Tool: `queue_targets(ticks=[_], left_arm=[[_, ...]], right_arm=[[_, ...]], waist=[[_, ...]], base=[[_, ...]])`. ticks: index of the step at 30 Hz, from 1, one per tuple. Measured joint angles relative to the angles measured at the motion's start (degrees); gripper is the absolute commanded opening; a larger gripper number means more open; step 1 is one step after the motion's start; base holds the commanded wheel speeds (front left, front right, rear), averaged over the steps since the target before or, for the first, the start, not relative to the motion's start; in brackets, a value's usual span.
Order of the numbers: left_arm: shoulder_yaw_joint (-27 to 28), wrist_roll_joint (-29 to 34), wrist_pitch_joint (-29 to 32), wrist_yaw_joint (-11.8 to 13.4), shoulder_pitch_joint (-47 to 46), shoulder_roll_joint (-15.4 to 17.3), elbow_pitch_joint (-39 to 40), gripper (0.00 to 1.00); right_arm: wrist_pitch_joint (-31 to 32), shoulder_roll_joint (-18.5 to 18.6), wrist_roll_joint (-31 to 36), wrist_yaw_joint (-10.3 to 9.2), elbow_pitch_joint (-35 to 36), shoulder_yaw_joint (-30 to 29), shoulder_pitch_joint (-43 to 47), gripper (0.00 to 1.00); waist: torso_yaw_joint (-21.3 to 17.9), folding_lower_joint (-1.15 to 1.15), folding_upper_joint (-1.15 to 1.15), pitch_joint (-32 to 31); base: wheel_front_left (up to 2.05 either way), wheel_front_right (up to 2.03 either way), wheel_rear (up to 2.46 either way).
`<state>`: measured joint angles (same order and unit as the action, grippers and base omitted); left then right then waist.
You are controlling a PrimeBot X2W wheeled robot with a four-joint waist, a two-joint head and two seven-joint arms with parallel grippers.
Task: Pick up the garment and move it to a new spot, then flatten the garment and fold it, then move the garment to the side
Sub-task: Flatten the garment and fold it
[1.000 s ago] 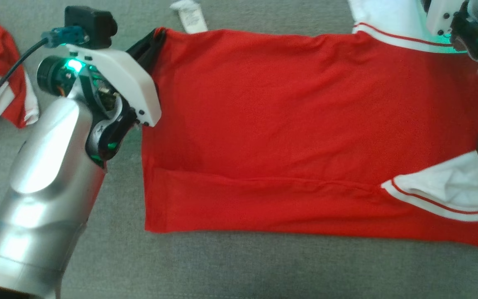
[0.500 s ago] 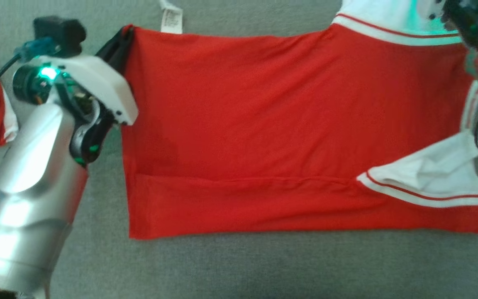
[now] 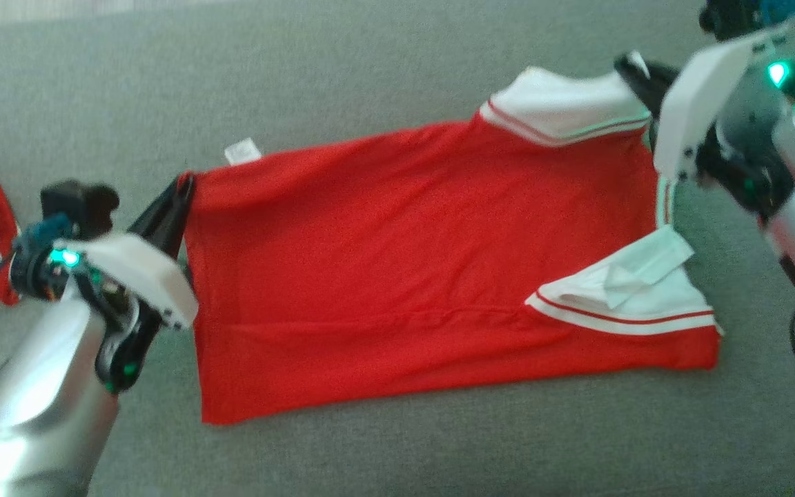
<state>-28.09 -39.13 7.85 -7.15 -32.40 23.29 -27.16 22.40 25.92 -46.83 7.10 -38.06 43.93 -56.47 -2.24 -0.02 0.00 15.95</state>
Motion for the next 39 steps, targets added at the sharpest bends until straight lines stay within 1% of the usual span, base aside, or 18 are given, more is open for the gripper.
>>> queue_targets(ticks=[5, 8, 9, 16, 17, 18, 19, 20, 21, 22, 24, 26, 29, 31, 33, 36, 38, 39], left_arm=[[-3.64, -0.16, -3.92, -0.01, 3.88, 3.55, 1.97, 0.0], [-4.24, -0.23, -5.64, -0.2, 5.26, 4.63, 2.19, 0.0], [-5.36, -0.23, -6.6, -0.43, 6.38, 5.65, 2.22, 0.0], [-6.95, -0.82, -9.01, -0.43, 9.12, 6.13, 1.99, 0.0], [-7.05, -0.83, -9.02, -0.41, 9.61, 6.13, 1.97, 0.0], [-7.06, -0.92, -9.03, -0.3, 10.12, 6.12, 1.94, 0.0], [-7.06, -1.44, -9.02, -0.01, 10.66, 6.09, 1.91, 0.0], [-7.06, -1.82, -9.01, 0.18, 11.12, 6.01, 1.78, 0.19], [-7.1, -1.81, -9.01, 0.56, 11.65, 6.0, 1.72, 0.61], [-7.22, -1.72, -9.05, 0.97, 12.05, 5.99, 1.71, 1.0], [-7.09, -1.69, -10.27, 2.35, 12.89, 5.84, 1.81, 1.0], [-6.17, -1.89, -12.45, 4.09, 13.83, 5.21, 2.16, 1.0], [-2.33, -4.66, -17.68, 6.72, 15.79, 3.25, 4.17, 1.0], [0.67, -6.24, -20.24, 8.39, 17.17, 1.88, 5.84, 1.0], [3.48, -6.83, -21.6, 10.1, 18.48, 0.6, 7.92, 1.0], [6.5, -6.46, -22.14, 11.76, 20.33, -0.88, 10.53, 1.0], [7.86, -5.34, -22.14, 12.27, 21.53, -1.71, 11.78, 1.0], [7.86, -5.34, -22.14, 12.27, 21.53, -1.71, 11.78, 1.0]], right_arm=[[4.35, 5.14, -3.82, 0.0, 7.42, 2.16, 6.43, 0.0], [5.93, 6.45, -4.9, 0.0, 10.07, 2.34, 8.94, 0.0], [6.72, 7.56, -5.36, 0.0, 12.18, 2.38, 11.02, 0.0], [9.55, 9.07, -5.63, 0.0, 16.67, 0.77, 16.85, 0.0], [9.95, 9.09, -5.6, 0.0, 17.14, 0.26, 17.88, 0.25], [9.96, 9.09, -5.54, 0.0, 17.56, -0.22, 18.89, 0.93], [10.02, 9.05, -5.54, 0.0, 17.83, -0.99, 19.91, 1.0], [10.82, 9.04, -5.55, 0.0, 17.86, -1.89, 20.94, 1.0], [11.92, 9.05, -5.55, 0.0, 17.88, -2.59, 22.0, 1.0], [12.78, 9.06, -5.55, 0.0, 17.97, -3.39, 23.21, 1.0], [13.76, 9.02, -5.54, 0.0, 18.86, -5.33, 25.77, 1.0], [13.39, 8.69, -4.89, 0.0, 19.62, -8.47, 27.97, 1.0], [12.32, 7.57, -1.99, 0.0, 19.14, -14.73, 29.38, 1.0], [12.34, 6.14, 0.83, 0.0, 18.12, -18.79, 30.02, 1.0], [12.43, 3.71, 3.38, 0.0, 16.58, -22.78, 31.16, 1.0], [13.71, -1.13, 7.2, 0.0, 14.16, -27.36, 33.08, 1.0], [14.02, -4.63, 9.53, 0.0, 12.34, -29.98, 33.75, 1.0], [14.02, -4.63, 9.53, 0.0, 12.34, -29.98, 33.75, 1.0]], waist=[[-1.46, 0.0, 0.0, -3.64], [-2.18, 0.0, 0.0, -4.51], [-2.94, 0.0, 0.0, -5.04], [-4.45, 0.01, 0.0, -6.02], [-4.49, 0.01, 0.0, -6.1], [-4.5, 0.01, 0.0, -6.15], [-4.48, 0.01, 0.0, -6.2], [-4.42, 0.02, 0.0, -6.3], [-4.33, 0.02, 0.0, -6.46], [-4.21, 0.02, 0.0, -6.65], [-3.98, 0.02, 0.0, -7.12], [-3.76, 0.02, 0.0, -7.75], [-3.39, 0.01, 0.0, -8.83], [-3.1, 0.02, 0.0, -9.58], [-2.7, 0.01, 0.0, -10.22], [-2.08, 0.01, 0.0, -10.78], [-1.78, 0.01, 0.0, -10.85], [-1.78, 0.01, 0.0, -10.85]], base=[[0.0, 0.0, 0.0], [0.0, 0.0, 0.0], [0.0, 0.0, 0.0], [0.0, 0.0, 0.0], [0.0, 0.0, 0.0], [0.0, 0.0, 0.0], [0.0, 0.0, 0.0], [0.0, 0.0, 0.0], [0.0, 0.0, 0.0], [0.0, 0.0, 0.0], [0.0, 0.0, 0.0], [0.0, 0.0, 0.0], [0.0, 0.0, 0.0], [0.0, 0.0, 0.0], [0.0, 0.0, 0.0], [0.0, 0.0, 0.0], [0.0, 0.0, 0.0], [0.0, 0.0, 0.0]])
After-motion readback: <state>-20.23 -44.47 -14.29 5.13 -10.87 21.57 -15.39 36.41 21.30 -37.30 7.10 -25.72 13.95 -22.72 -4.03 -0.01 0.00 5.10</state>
